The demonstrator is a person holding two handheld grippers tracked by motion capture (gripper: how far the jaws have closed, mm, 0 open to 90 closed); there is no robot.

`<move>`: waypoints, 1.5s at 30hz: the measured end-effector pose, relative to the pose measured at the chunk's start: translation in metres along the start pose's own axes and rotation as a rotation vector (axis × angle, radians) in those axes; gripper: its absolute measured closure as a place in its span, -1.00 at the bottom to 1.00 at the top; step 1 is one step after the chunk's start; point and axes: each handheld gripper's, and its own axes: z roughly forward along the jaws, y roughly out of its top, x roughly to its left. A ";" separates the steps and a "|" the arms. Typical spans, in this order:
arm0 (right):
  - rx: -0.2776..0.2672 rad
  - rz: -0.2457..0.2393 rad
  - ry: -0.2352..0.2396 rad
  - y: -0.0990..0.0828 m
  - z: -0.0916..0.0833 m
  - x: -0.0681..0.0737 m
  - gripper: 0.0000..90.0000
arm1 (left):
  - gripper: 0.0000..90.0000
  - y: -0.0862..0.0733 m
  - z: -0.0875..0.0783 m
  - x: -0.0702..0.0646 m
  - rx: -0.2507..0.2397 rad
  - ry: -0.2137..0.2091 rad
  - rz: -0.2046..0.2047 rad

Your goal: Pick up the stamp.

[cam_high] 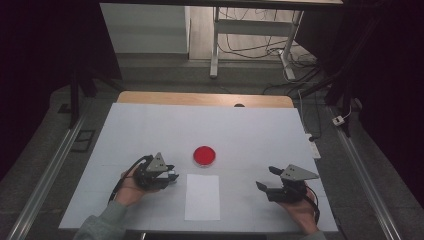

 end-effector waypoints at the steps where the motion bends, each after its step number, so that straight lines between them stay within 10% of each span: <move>1: 0.000 0.000 0.000 0.000 0.000 0.000 -0.44 | 0.44 0.000 0.000 0.000 -0.003 0.000 0.002; 45: -0.005 0.003 -0.019 -0.003 0.000 -0.001 -0.41 | 0.68 0.001 -0.015 0.004 -0.092 -0.014 -0.072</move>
